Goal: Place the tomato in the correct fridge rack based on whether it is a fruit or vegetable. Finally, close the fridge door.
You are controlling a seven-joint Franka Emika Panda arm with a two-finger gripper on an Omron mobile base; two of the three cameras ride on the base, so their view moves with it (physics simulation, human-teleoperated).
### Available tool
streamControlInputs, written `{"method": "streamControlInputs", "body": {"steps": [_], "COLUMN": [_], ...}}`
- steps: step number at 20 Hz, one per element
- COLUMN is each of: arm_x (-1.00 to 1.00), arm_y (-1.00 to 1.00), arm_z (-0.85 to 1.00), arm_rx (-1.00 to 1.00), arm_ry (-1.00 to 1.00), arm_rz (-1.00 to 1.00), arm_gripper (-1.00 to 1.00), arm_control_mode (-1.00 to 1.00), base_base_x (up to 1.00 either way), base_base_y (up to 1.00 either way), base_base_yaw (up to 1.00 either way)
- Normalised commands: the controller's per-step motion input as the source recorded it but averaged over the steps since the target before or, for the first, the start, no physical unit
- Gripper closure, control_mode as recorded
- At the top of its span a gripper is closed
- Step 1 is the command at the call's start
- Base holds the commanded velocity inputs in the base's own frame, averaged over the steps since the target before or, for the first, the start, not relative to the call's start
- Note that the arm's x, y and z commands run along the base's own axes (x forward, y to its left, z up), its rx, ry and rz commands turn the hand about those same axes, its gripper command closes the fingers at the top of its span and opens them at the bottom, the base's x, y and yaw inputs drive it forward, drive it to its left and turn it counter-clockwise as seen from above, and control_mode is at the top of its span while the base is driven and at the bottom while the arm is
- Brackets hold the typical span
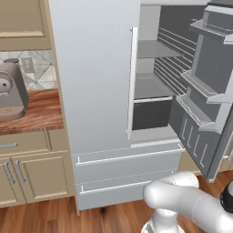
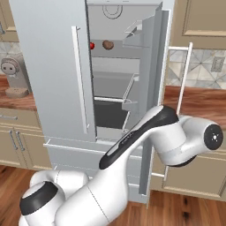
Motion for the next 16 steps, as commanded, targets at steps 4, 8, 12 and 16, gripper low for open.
{"method": "streamControlInputs", "body": {"steps": [4, 8, 12, 16], "arm_x": [0.08, -0.01, -0.05, -0.09], "arm_y": [0.05, -0.25, -0.49, -0.54], "arm_z": [0.04, 0.14, 0.05, 0.0], "arm_rx": [0.02, 0.06, 0.06, 0.0], "arm_ry": [0.0, 0.0, 0.0, 0.0], "arm_rz": [0.08, 0.0, 0.0, 0.0], "arm_gripper": [-1.0, -1.0, -1.0, -1.0], "arm_control_mode": [-1.0, -1.0, -1.0, -1.0], "base_base_x": [0.0, 0.0, 0.0, 0.0], "base_base_y": [0.0, 0.0, 0.0, 0.0], "base_base_yaw": [0.0, 0.0, 0.0, 0.0]}}
